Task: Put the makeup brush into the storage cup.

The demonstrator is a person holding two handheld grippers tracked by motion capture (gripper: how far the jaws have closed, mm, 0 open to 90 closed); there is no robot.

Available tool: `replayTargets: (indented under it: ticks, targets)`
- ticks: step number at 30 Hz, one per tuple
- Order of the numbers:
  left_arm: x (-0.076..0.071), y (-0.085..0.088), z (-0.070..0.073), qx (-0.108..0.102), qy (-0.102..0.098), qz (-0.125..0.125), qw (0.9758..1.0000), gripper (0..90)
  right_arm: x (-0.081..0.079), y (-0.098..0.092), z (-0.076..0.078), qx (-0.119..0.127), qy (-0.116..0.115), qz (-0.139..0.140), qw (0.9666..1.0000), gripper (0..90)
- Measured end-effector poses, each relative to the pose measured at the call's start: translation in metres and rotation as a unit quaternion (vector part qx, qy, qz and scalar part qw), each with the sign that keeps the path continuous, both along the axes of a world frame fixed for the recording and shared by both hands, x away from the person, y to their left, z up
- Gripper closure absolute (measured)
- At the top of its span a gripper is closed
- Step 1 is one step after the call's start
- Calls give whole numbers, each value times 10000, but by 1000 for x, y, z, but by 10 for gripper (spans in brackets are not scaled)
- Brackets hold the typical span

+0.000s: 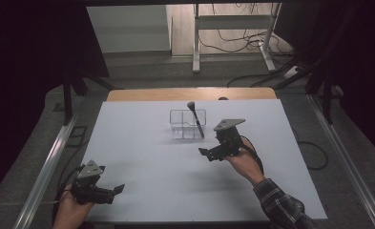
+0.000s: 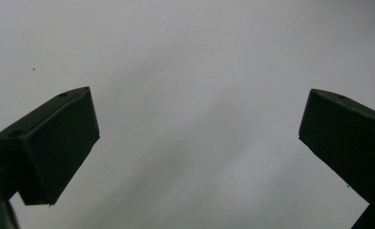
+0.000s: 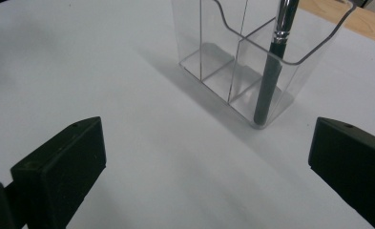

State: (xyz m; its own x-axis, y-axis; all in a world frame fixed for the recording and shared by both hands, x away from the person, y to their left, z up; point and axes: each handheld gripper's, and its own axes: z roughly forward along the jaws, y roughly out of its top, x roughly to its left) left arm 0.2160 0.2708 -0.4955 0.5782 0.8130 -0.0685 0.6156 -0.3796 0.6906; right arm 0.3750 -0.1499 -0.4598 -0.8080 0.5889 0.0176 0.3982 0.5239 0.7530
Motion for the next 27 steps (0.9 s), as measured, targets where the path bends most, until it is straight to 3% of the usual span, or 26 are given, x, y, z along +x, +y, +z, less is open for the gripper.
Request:
replayTargets:
  ticks: [27]
  targets:
    - [0, 0, 0, -11, -8, -27, 10000, 3, -32, -20, -12, 16, 36, 87, 10000, 0]
